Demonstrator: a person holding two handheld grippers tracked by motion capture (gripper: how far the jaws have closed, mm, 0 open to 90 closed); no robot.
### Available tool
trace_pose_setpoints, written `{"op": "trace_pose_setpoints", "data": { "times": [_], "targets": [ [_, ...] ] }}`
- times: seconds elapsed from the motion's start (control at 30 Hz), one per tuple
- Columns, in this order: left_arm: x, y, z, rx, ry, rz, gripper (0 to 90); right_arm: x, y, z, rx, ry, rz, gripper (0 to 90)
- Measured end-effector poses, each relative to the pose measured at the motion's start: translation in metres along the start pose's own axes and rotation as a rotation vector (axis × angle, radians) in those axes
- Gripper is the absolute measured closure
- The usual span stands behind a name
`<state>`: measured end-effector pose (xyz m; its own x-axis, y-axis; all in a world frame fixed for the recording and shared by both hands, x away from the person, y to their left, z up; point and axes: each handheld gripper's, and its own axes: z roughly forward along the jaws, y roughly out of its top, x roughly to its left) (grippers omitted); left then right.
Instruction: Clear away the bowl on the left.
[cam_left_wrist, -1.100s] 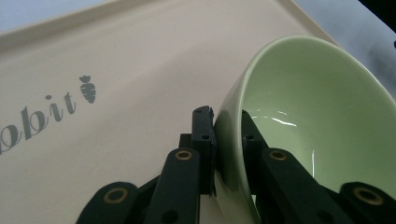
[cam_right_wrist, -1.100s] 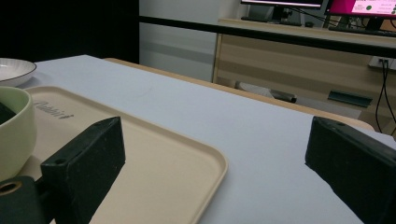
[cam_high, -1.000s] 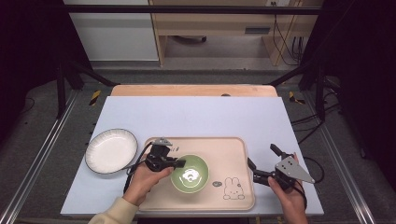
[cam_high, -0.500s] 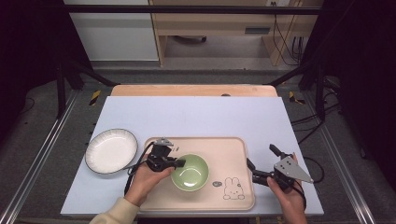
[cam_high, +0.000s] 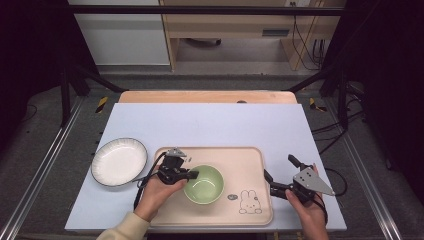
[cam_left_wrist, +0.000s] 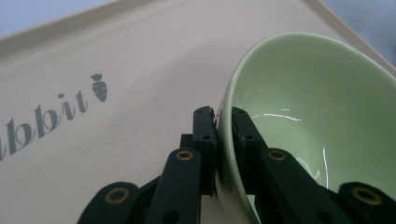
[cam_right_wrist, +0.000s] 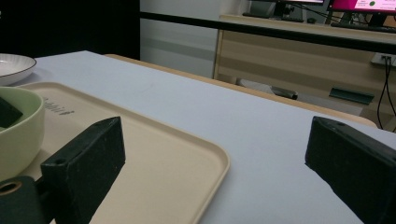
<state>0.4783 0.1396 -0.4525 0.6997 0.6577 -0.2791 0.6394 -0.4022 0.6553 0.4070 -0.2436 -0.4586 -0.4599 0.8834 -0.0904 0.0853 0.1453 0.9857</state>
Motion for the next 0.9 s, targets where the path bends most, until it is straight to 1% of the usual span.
{"op": "trace_pose_setpoints", "data": {
  "times": [0.17, 0.33, 0.37, 0.6, 0.63, 0.67, 0.73, 0.9],
  "targets": [
    [0.0007, 0.0, 0.0002, -0.007, 0.0, -0.005, 82.3, 0.0005, 0.0003, 0.0001, 0.002, 0.001, -0.002, 5.0],
    [0.0014, -0.0002, 0.0001, -0.016, 0.014, -0.007, 82.5, -0.0003, 0.0009, -0.0016, -0.005, -0.002, 0.002, 5.0],
    [0.0025, -0.0001, -0.0008, -0.008, 0.021, 0.007, 82.5, -0.0004, 0.0008, -0.0016, -0.004, -0.003, 0.004, 5.0],
    [0.0035, -0.0004, -0.0011, -0.016, 0.019, 0.007, 82.2, 0.0001, 0.0005, -0.0006, -0.001, 0.001, -0.002, 5.0],
    [0.0035, -0.0003, -0.0016, -0.029, 0.02, 0.003, 81.9, 0.0001, 0.0005, -0.0006, -0.001, 0.001, -0.001, 5.0],
    [0.0034, 0.0, -0.0022, -0.036, 0.024, 0.005, 79.5, 0.0001, 0.0007, -0.0009, -0.001, 0.001, 0.003, 5.0],
    [0.0024, 0.0005, -0.0031, -0.045, 0.041, 0.019, 76.3, -0.0002, 0.0006, -0.0012, -0.002, 0.0, 0.001, 5.0],
    [0.001, 0.0005, -0.0029, -0.044, 0.05, 0.032, 74.5, -0.0001, 0.0005, -0.0008, 0.001, -0.001, 0.001, 5.0]
  ]
}}
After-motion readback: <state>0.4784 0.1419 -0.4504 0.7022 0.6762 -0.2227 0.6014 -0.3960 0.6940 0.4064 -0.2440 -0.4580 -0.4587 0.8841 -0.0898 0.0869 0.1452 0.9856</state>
